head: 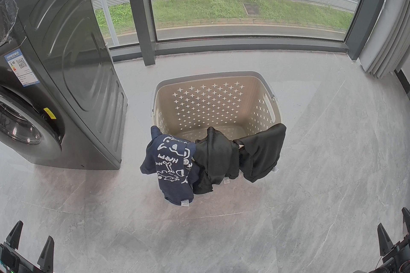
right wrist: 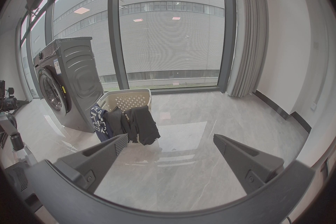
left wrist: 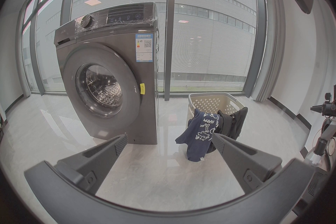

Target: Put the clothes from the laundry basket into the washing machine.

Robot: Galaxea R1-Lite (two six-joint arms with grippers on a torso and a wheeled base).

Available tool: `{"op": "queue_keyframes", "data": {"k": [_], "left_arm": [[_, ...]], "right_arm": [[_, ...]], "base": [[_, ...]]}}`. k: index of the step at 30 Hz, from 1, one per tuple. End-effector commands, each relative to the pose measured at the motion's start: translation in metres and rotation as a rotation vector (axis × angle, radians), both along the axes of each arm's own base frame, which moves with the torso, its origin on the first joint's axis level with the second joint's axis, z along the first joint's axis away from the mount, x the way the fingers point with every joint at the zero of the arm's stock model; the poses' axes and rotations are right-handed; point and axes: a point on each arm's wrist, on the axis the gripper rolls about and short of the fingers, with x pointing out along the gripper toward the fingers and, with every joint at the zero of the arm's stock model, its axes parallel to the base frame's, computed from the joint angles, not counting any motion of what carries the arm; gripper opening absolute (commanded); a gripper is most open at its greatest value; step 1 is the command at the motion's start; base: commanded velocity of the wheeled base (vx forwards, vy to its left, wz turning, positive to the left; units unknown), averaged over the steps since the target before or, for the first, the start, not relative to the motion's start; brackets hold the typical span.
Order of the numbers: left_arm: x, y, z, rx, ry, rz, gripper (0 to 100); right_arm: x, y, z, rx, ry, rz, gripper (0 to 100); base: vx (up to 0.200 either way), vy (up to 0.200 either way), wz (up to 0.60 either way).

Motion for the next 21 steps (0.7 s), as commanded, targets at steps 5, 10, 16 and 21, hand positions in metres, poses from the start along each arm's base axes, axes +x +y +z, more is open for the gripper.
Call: {"op": "queue_keyframes", "data": {"k": [5,10,16,21], "left_arm": [[0.0006,0.0000,-0.0046,-0.001,0.009,0.001,100],[0.0006,0.0000,-0.0046,0.000,0.009,0.001,100],[0.0006,0.0000,-0.0046,-0.004,0.009,0.002,100],[0.0006,0.0000,-0.0046,-0.004,0.009,0.004,100]], "right_arm": [[-0.0001,-0.0001,-0.0048,0.001,-0.001,0.000,100],[-0.0001,-0.0001,-0.0048,0.003,-0.001,0.000,100],[-0.0001,-0.0001,-0.0048,0.001,-0.001,0.000,100],[-0.0001,-0.0001,-0.0048,0.001,-0.001,0.000,100]], "base": [[0.000,0.000,0.00],[0.120,0.000,0.00],[0.200,0.000,0.00],[0.200,0.000,0.00]]}}
